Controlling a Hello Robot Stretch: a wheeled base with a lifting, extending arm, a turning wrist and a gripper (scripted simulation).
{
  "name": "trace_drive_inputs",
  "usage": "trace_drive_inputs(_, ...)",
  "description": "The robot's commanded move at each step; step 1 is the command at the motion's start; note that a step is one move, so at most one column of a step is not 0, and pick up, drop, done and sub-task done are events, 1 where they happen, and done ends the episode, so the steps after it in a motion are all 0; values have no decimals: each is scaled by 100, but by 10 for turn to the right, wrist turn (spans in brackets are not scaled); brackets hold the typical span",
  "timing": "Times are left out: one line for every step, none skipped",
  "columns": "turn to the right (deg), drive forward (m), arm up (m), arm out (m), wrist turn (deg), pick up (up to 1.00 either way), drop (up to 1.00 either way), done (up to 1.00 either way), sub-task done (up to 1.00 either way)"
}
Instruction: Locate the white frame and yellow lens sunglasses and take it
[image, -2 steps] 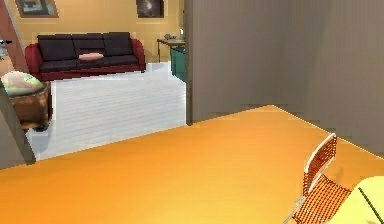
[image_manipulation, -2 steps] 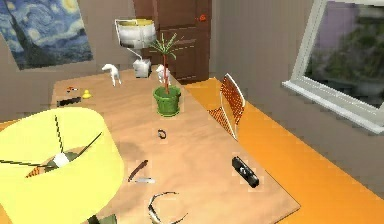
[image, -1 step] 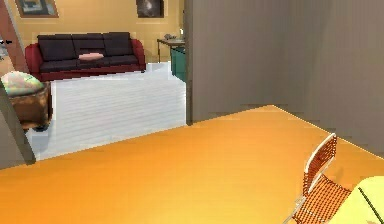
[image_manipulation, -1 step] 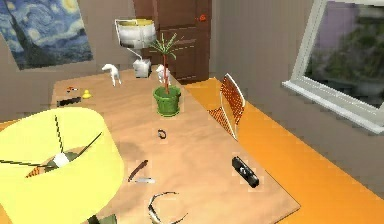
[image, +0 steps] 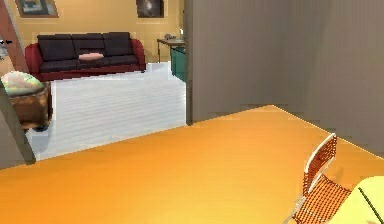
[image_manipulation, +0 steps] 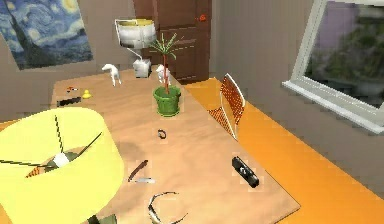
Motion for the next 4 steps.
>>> trace_drive_inputs(0,0,0,12,0,0,0,0,0)
trace_drive_inputs(0,0,0,0,450,0,0,0,0)
trace_drive_inputs(0,0,0,0,450,0,0,0,0)
trace_drive_inputs(0,0,0,0,450,0,0,0,0)
